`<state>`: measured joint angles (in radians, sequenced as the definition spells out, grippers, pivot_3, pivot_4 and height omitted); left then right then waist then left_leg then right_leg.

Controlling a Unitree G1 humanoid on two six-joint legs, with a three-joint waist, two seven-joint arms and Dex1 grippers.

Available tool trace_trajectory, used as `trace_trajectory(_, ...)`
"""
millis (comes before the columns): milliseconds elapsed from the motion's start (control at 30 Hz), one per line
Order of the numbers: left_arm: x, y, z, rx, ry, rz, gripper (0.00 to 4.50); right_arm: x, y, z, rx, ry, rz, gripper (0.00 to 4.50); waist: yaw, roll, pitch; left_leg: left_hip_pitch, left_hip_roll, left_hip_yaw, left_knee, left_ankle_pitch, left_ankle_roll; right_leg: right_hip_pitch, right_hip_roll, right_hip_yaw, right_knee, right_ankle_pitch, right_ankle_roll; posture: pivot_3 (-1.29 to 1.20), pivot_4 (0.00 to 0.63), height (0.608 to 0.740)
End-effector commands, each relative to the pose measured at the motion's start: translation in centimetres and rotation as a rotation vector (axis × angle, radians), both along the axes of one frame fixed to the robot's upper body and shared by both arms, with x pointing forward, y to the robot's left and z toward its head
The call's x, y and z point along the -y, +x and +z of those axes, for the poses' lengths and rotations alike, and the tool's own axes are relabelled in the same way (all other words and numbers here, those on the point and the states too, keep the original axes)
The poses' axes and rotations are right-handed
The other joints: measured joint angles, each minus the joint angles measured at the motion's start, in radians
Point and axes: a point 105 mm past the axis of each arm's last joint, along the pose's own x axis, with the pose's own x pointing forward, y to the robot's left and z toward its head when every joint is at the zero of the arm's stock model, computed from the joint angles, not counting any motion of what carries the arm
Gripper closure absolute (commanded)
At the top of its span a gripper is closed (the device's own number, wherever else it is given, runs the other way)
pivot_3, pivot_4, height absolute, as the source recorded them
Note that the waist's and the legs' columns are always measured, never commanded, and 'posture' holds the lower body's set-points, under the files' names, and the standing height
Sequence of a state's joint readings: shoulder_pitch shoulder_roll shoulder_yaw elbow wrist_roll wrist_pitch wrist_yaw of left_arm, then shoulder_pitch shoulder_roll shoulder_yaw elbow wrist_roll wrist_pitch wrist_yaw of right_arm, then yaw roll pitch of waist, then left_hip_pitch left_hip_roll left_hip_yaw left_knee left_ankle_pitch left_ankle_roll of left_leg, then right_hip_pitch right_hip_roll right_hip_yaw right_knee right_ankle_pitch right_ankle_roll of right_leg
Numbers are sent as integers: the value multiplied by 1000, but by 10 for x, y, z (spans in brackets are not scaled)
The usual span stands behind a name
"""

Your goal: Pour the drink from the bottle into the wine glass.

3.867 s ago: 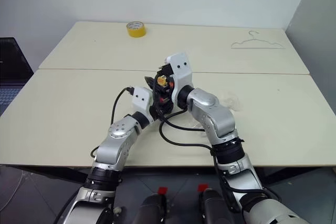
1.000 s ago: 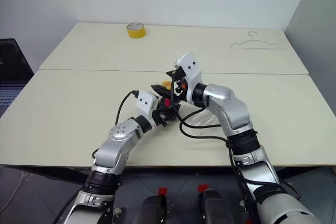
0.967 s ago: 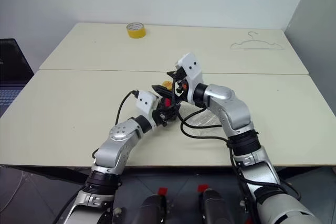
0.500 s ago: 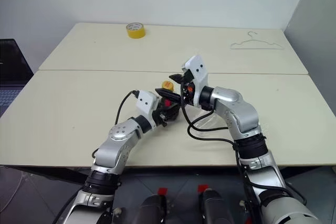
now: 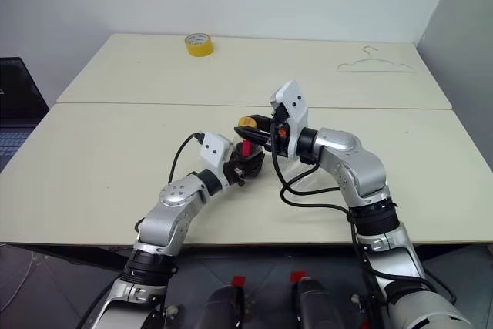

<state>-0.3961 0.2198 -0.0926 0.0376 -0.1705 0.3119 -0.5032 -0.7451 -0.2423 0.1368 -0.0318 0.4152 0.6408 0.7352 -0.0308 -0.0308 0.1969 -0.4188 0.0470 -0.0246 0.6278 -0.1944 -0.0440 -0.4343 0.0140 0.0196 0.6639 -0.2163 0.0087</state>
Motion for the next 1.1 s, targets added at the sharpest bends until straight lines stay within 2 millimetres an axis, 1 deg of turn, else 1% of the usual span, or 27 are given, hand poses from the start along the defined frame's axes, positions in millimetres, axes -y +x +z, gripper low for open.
trace_trajectory(33, 1, 1, 16, 68, 0, -6, 1985, 5, -1, 16, 60, 32, -1, 3294, 0, 0, 0, 0, 0, 0, 0, 0, 0, 0, 0, 0, 0, 0, 0, 0, 150, 740)
trace_trajectory(167, -4, 3, 15, 59, -16, 15, 1985, 14, 0, 25, 78, 56, -4, 3294, 0, 0, 0, 0, 0, 0, 0, 0, 0, 0, 0, 0, 0, 0, 0, 0, 150, 740)
trace_trajectory(267, -10, 5, 16, 52, -38, 41, 1985, 26, 2, 33, 86, 74, -18, 3294, 1, 0, 0, 0, 0, 0, 0, 0, 0, 0, 0, 0, 0, 0, 0, 0, 150, 740)
trace_trajectory(333, -15, 8, 17, 51, -48, 60, 1985, 37, 7, 38, 93, 83, -54, 3294, 0, 0, 0, 0, 0, 0, 0, 0, 0, 0, 0, 0, 0, 0, 0, 0, 150, 740)
trace_trajectory(400, -22, 10, 18, 48, -64, 86, 1985, 55, 15, 42, 98, 89, -124, 3294, 0, 0, 0, 0, 0, 0, 0, 0, 0, 0, 0, 0, 0, 0, 0, 0, 150, 740)
trace_trajectory(467, -30, 14, 20, 47, -76, 115, 1985, 75, 25, 41, 99, 77, -216, 3294, 0, 0, 0, 0, 0, 0, 0, 0, 0, 0, 0, 0, 0, 0, 0, 0, 150, 740)
trace_trajectory(533, -41, 17, 23, 51, -81, 151, 1985, 100, 38, 32, 84, 38, -345, 3294, 0, 0, 0, 0, 0, 0, 0, 0, 0, 0, 0, 0, 0, 0, 0, 0, 150, 740)
trace_trajectory(633, -66, 22, 28, 50, -110, 231, 1985, 142, 55, 13, 61, -42, -571, 3294, 1, 0, 0, 0, 0, 0, 0, 0, 0, 0, 0, 0, -1, 0, 0, 0, 150, 740)
trace_trajectory(700, -84, 24, 29, 51, -116, 283, 1985, 164, 62, 0, 45, -88, -704, 3294, 0, 0, 0, 0, 0, 1, 0, 0, 0, 0, 0, 0, -1, 0, 0, 0, 150, 740)
trace_trajectory(733, -92, 25, 30, 53, -115, 306, 1985, 172, 63, -5, 39, -102, -756, 3294, -1, 0, 0, 0, 0, 1, -1, 0, 0, 0, 0, 0, -1, 0, 0, 0, 150, 740)
trace_trajectory(833, -120, 26, 31, 55, -127, 393, 1985, 190, 62, -16, 28, -103, -887, 3294, -2, 0, 0, -1, 0, 2, -2, 0, 0, -2, 0, 2, -1, 0, 0, 0, 150, 740)
trace_trajectory(933, -147, 24, 31, 56, -129, 478, 1985, 209, 60, -27, -4, -66, -1052, 3294, -2, 0, 0, -1, 0, 2, -2, 0, 0, -3, 0, 2, -1, 0, 0, 0, 150, 740)
trace_trajectory(1000, -162, 23, 29, 53, -130, 528, 1985, 213, 57, -35, -27, -38, -1126, 3294, -2, 0, 0, -1, 0, 2, -2, 0, 0, -3, 0, 2, -1, 0, 0, 0, 150, 740)
trace_trajectory(1100, -176, 21, 25, 50, -137, 578, 1985, 210, 52, -49, -51, -29, -1180, 3294, -1, 0, 0, -1, 0, 2, -2, 0, 0, -3, 0, 2, -1, 0, 0, 0, 150, 740)
